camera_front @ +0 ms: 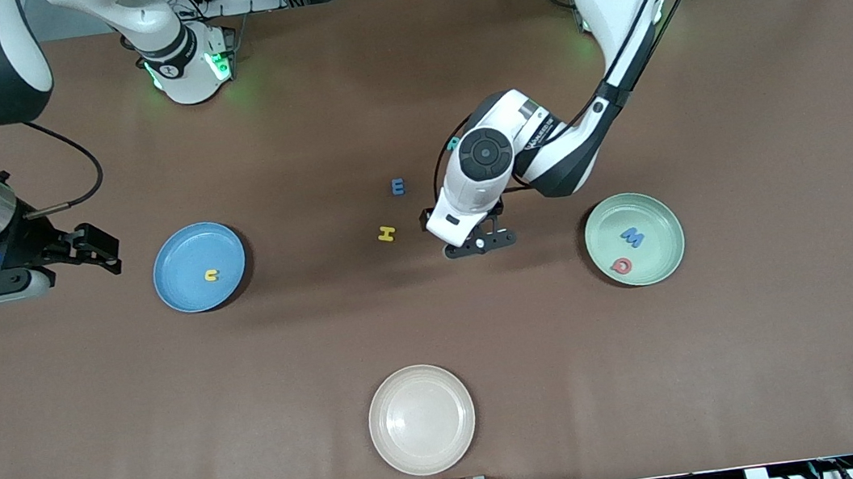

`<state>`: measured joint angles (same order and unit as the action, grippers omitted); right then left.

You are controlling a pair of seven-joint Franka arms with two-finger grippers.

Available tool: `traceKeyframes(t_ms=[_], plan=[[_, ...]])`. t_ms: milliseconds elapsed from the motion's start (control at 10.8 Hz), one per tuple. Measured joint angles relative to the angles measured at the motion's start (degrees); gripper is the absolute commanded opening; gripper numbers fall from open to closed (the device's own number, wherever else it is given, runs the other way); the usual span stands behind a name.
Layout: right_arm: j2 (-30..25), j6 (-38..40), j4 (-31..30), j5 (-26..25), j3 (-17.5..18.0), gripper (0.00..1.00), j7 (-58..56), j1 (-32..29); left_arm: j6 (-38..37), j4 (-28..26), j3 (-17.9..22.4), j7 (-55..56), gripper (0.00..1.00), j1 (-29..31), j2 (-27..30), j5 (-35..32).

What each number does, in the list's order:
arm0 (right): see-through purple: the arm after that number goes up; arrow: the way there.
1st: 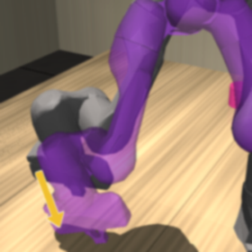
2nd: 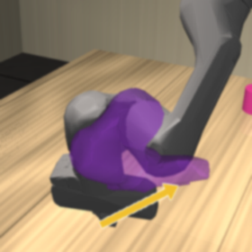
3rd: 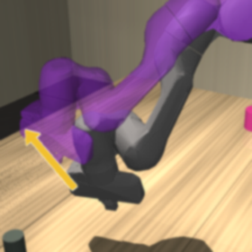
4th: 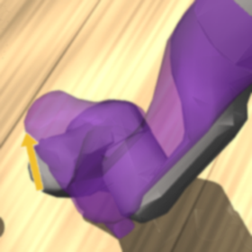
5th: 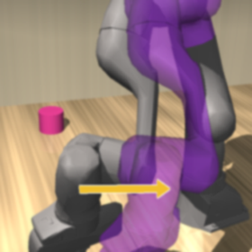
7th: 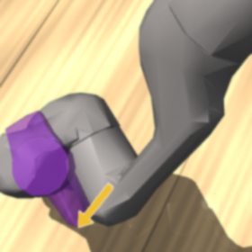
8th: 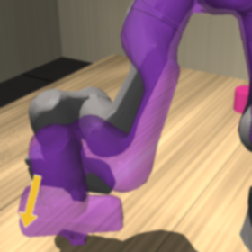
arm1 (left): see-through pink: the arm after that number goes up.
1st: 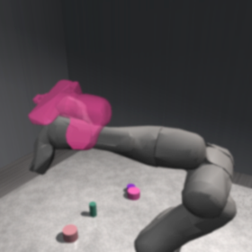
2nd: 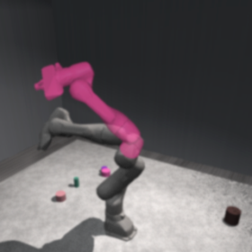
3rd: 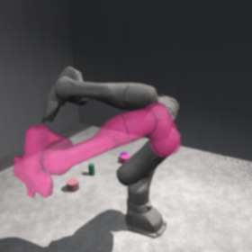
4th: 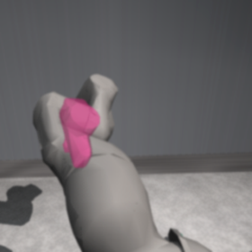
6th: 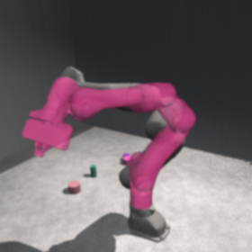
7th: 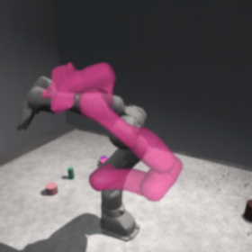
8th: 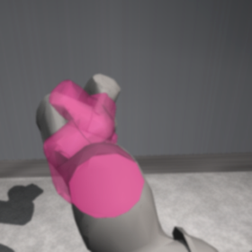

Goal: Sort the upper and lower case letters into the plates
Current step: 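Reach the left gripper to the yellow H while the right gripper withdraws, then lower the left gripper and grasp the yellow H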

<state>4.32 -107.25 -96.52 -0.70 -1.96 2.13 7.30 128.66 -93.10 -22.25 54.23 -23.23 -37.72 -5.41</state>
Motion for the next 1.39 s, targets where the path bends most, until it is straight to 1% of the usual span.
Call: traceKeyframes(t_ms=[277,555,647,832,1017,1202,1387], plan=[[0.0,1.8,1.5,0.4,0.1,1.0,0.0,0.9,6.5,0.0,0.8,3.2,1.0,-3.8,-1.7,-0.6],[0.1,2.2,1.7,0.8,0.1,1.0,0.0,2.7,10.7,0.9,5.0,3.6,1.0,-11.7,-2.3,-5.3],[0.3,2.2,1.7,0.9,0.1,1.0,0.0,2.9,12.4,1.5,5.9,3.5,1.0,-13.1,-2.6,-7.2],[0.4,2.3,1.7,1.9,-0.1,1.0,0.0,2.7,16.7,2.7,6.1,3.1,1.0,-13.7,-4.7,-11.6],[0.4,2.6,1.7,2.9,-0.3,1.0,0.0,2.5,19.6,5.1,6.4,0.8,1.0,-15.8,-8.3,-15.0],[0.5,2.8,1.7,3.0,-0.3,1.0,0.0,2.3,21.7,7.0,6.7,-5.4,1.0,-17.0,-11.2,-16.1],[0.5,3.0,1.7,3.2,-0.4,1.0,0.0,2.0,22.0,7.7,6.7,-9.2,1.0,-17.5,-12.0,-17.3]])
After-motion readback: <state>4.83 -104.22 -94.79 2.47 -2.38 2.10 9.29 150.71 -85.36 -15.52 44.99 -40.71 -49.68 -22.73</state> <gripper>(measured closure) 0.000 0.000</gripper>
